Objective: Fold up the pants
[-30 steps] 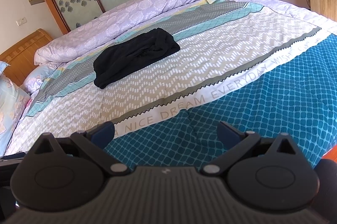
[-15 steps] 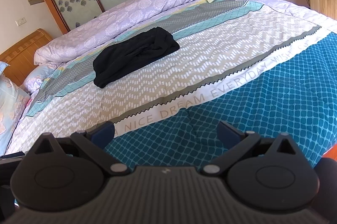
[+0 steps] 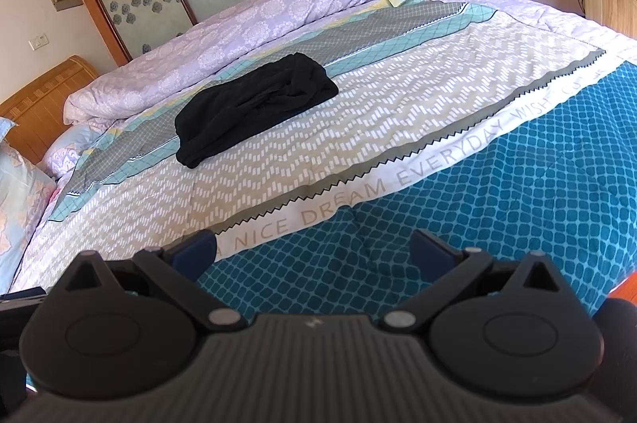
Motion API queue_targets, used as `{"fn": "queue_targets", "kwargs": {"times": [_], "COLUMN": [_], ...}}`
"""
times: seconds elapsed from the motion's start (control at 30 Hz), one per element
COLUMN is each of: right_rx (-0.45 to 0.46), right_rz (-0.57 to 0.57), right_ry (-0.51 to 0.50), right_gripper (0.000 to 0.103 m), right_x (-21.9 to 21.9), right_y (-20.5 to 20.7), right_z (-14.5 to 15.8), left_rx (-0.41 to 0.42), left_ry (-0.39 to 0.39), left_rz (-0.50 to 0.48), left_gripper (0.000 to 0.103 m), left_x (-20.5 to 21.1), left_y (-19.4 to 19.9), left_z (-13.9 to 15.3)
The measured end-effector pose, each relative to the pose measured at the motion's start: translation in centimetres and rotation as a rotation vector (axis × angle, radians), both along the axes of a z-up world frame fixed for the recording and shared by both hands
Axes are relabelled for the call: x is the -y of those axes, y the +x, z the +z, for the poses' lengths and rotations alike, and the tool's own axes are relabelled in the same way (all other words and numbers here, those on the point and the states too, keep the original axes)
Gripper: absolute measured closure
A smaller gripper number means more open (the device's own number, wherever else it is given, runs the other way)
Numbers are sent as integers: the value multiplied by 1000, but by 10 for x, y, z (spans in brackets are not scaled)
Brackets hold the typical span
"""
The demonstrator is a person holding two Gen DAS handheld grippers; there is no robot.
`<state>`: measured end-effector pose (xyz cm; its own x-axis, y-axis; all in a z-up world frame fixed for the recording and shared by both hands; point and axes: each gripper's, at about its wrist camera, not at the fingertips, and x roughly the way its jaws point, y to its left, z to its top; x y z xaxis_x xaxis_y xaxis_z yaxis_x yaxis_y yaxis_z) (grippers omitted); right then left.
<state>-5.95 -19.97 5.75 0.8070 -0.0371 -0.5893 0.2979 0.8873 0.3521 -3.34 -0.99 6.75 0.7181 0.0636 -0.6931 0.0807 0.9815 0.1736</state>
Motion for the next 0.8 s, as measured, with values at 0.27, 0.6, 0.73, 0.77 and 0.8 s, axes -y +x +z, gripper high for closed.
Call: {"fn": "queue_targets", "kwargs": {"times": [0.27, 0.6, 0.73, 0.77, 0.8], "right_rx": [27, 26, 27, 29, 30], "right_rz": [0, -4, -6, -7, -9], "right_ry": [-4, 13, 14, 15, 15], "right_gripper": [0, 0, 0, 0, 0], "right_x": [0, 2, 2, 2, 2], "right_y": [-2, -1, -1, -1, -1], "right_z": [3, 4, 4, 4, 4], "left_rx": [18, 24, 26, 27, 27], "left_ry": [9, 17, 19, 19, 20], "left_rz": [-3, -9, -8, -8, -8], "left_gripper": [0, 0, 0, 0, 0], "left_x": [2, 4, 4, 4, 4], "left_y": [-3, -3, -3, -3, -3], "left_z": [3, 4, 4, 5, 4]}}
